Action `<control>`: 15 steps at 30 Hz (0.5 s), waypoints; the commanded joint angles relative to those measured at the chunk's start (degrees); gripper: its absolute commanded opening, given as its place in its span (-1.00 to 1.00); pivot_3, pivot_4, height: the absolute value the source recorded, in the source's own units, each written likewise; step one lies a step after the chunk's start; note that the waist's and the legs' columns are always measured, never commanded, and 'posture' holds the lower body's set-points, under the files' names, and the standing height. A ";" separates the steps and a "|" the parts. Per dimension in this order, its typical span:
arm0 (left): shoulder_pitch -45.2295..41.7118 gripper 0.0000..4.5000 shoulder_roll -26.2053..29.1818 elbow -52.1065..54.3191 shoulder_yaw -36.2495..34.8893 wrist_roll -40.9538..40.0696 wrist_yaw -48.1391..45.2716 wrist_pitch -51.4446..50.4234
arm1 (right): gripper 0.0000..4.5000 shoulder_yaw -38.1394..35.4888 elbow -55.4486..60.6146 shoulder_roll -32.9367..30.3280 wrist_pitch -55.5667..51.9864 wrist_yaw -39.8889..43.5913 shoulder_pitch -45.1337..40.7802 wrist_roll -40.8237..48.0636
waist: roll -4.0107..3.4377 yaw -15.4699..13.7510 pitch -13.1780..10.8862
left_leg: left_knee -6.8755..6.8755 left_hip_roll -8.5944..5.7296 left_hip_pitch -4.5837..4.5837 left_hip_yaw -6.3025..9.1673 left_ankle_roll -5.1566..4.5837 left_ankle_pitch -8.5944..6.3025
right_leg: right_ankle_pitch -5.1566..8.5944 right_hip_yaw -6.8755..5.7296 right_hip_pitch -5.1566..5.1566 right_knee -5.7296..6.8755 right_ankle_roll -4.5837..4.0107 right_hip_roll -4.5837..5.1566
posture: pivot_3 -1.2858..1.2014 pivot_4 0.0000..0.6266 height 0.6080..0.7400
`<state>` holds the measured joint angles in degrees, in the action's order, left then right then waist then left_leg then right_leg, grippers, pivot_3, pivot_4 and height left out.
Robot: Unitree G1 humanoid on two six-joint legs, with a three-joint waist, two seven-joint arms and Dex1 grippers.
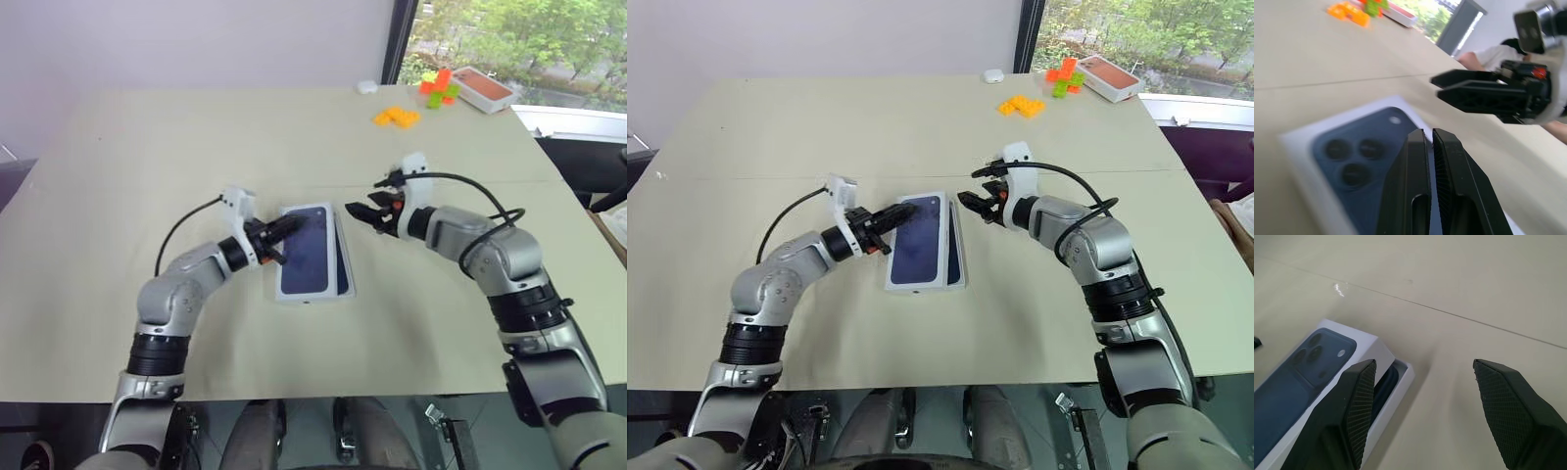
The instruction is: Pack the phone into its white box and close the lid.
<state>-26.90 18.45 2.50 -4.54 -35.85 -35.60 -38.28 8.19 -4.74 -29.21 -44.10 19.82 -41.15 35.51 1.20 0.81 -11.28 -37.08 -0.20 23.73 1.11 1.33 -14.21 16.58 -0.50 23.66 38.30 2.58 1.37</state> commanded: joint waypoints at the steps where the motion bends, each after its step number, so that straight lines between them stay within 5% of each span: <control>1: 0.90 -0.87 1.84 5.32 -3.93 -2.97 0.83 -1.66 | 0.47 -2.18 1.39 1.80 1.69 1.36 -0.82 -2.10 | 0.00 -0.03 0.00 | 0.00 0.00 0.00 0.00 0.00 0.00 | 0.00 0.00 0.00 0.00 0.00 0.00 | 0.03 -0.52 1.00; 5: 2.92 -0.87 5.53 8.53 -6.03 -3.38 0.99 -3.12 | 0.37 -3.47 1.67 2.90 2.35 2.99 -0.61 -3.78 | -0.01 -0.09 0.00 | 0.02 0.00 0.00 0.01 0.00 0.00 | 0.00 0.00 0.00 -0.01 0.00 0.01 | 0.03 -0.52 1.00; 8: 5.40 -0.87 9.67 9.94 -7.77 -3.45 -0.20 -3.90 | -0.12 -3.02 2.31 2.38 3.16 5.44 -0.34 -5.76 | -0.01 -0.03 0.00 | 0.01 -0.01 0.00 0.01 0.01 0.00 | 0.00 0.00 -0.01 -0.03 0.00 0.04 | 0.03 -0.52 1.00; 11: 7.04 -0.87 12.33 9.43 -8.84 -3.60 -1.29 -4.34 | -0.85 -1.33 3.36 0.93 4.45 8.72 0.27 -8.58 | -0.02 -0.07 -0.01 | 0.01 -0.02 -0.01 0.01 0.01 0.00 | 0.00 0.00 -0.01 -0.02 0.00 0.04 | 0.03 -0.52 1.00; 12: 7.77 -0.87 13.29 9.34 -8.72 -3.30 -1.87 -4.44 | -0.99 -0.41 3.74 0.15 4.98 10.04 0.62 -9.88 | -0.01 -0.13 -0.01 | 0.01 -0.02 -0.01 0.01 0.01 0.00 | -0.01 0.00 -0.01 -0.02 -0.01 0.05 | 0.03 -0.52 1.00; 15: 10.32 -0.87 17.20 8.79 -6.07 0.16 -3.58 -4.25 | -0.99 2.48 5.27 -2.34 7.25 13.68 2.35 -13.82 | -0.02 -0.16 0.00 | 0.01 -0.03 -0.01 0.01 0.01 0.00 | 0.00 0.00 -0.02 -0.05 -0.01 0.07 | 0.03 -0.52 1.00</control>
<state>-17.07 34.19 10.16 -11.56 -36.98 -37.96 -42.97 9.83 -2.24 -30.74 -38.53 31.54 -39.20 23.40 1.18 0.65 -11.29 -37.07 -0.22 23.71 1.12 1.34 -14.22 16.57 -0.50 23.64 38.22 2.58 1.44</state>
